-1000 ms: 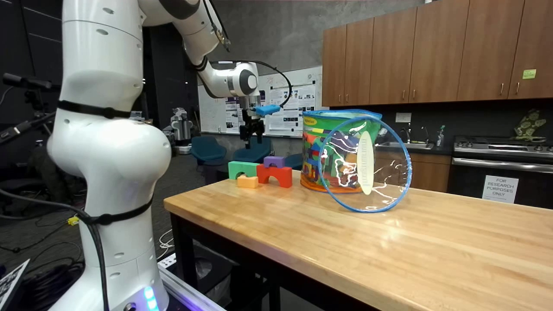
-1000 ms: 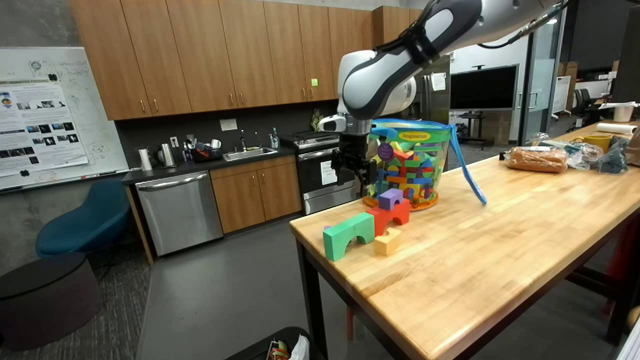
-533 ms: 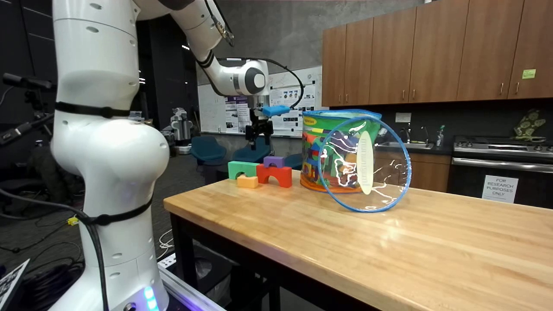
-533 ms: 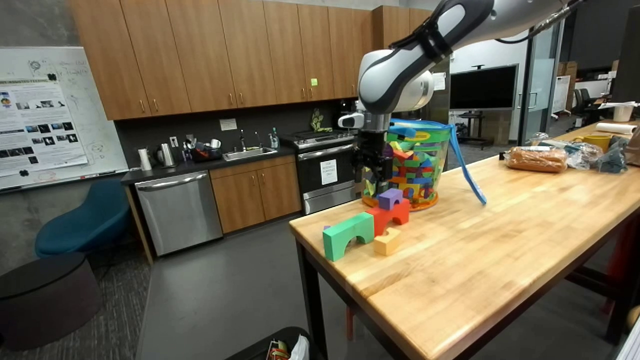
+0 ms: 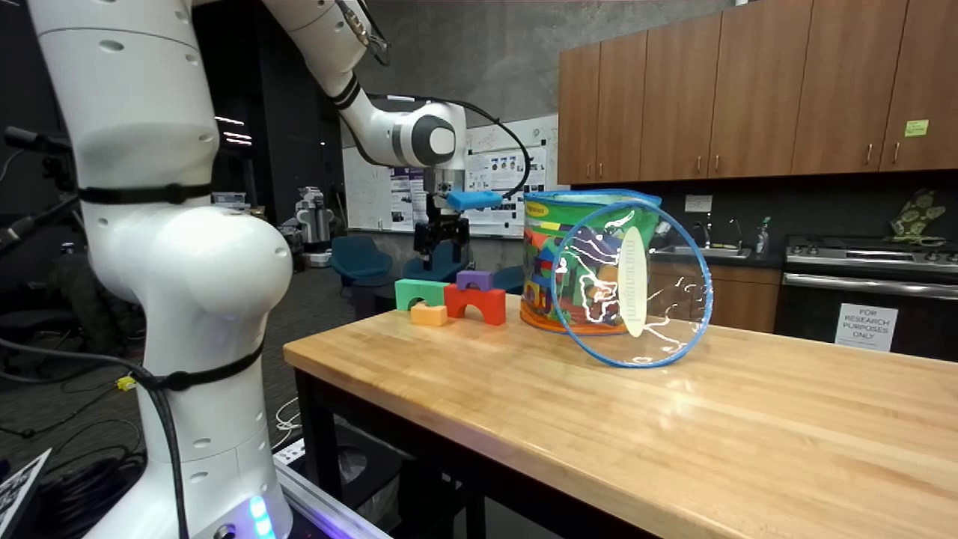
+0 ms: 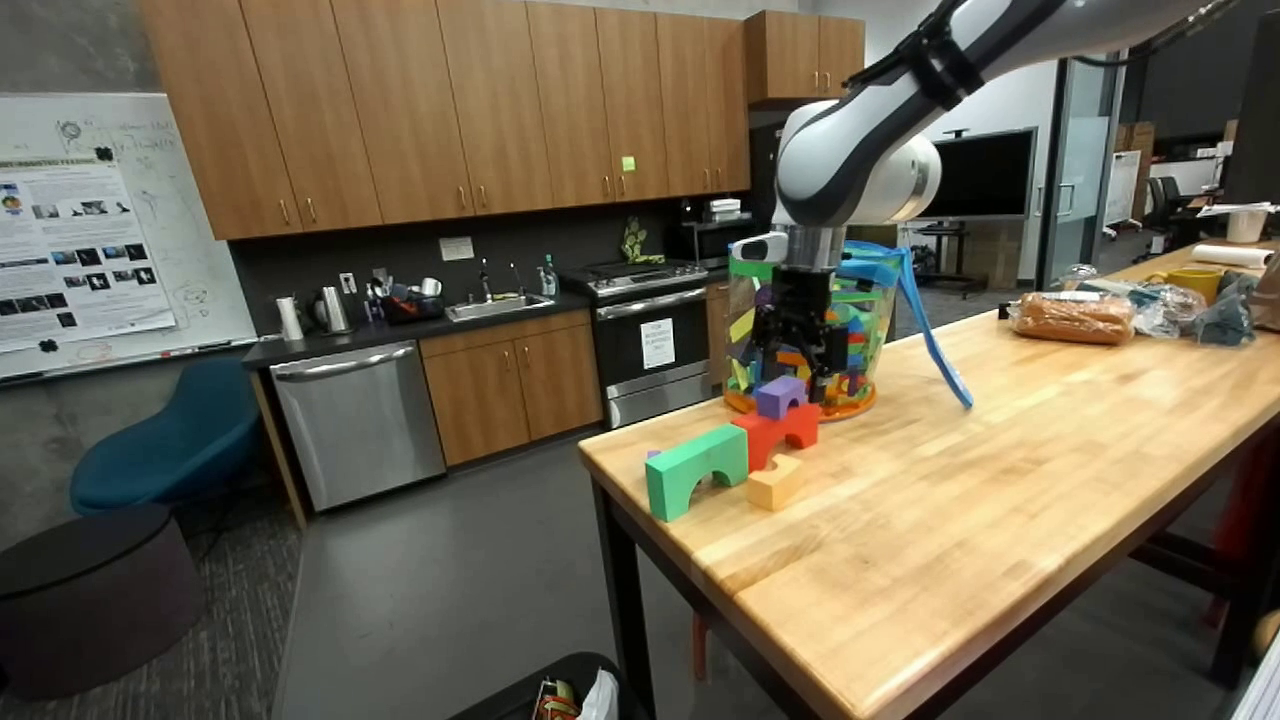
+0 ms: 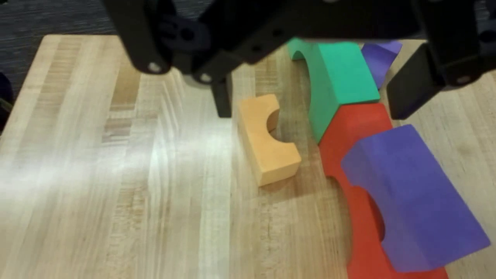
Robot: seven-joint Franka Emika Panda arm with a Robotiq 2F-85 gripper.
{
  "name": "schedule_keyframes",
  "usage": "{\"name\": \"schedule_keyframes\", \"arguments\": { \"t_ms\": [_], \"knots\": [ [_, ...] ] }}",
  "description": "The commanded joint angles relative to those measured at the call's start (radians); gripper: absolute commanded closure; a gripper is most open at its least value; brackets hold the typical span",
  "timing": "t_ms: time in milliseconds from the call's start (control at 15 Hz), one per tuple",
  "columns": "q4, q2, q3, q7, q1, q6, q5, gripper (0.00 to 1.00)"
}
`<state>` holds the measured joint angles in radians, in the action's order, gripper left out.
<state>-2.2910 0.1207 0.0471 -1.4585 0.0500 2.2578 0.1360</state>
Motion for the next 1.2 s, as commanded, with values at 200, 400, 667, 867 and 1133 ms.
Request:
{"name": "schedule_keyframes", "arguments": {
  "t_ms": [200,400,667,867,1133],
  "knots": [
    [-0.066,0.090,-0.053,-0.135,0.022,0.031,0.018,0.00],
    [-0.047,0.068,-0.059,-0.178,0.029,0.036,0.019,0.00],
    [-0.025,0.029,-0.050,-0.197,0.039,0.067,0.012,0.00],
    [0.005,-0.010,-0.040,-0.195,0.047,0.102,0.000,0.00],
    [0.056,-0.070,-0.027,-0.193,0.042,0.130,-0.047,0.00]
  ]
}}
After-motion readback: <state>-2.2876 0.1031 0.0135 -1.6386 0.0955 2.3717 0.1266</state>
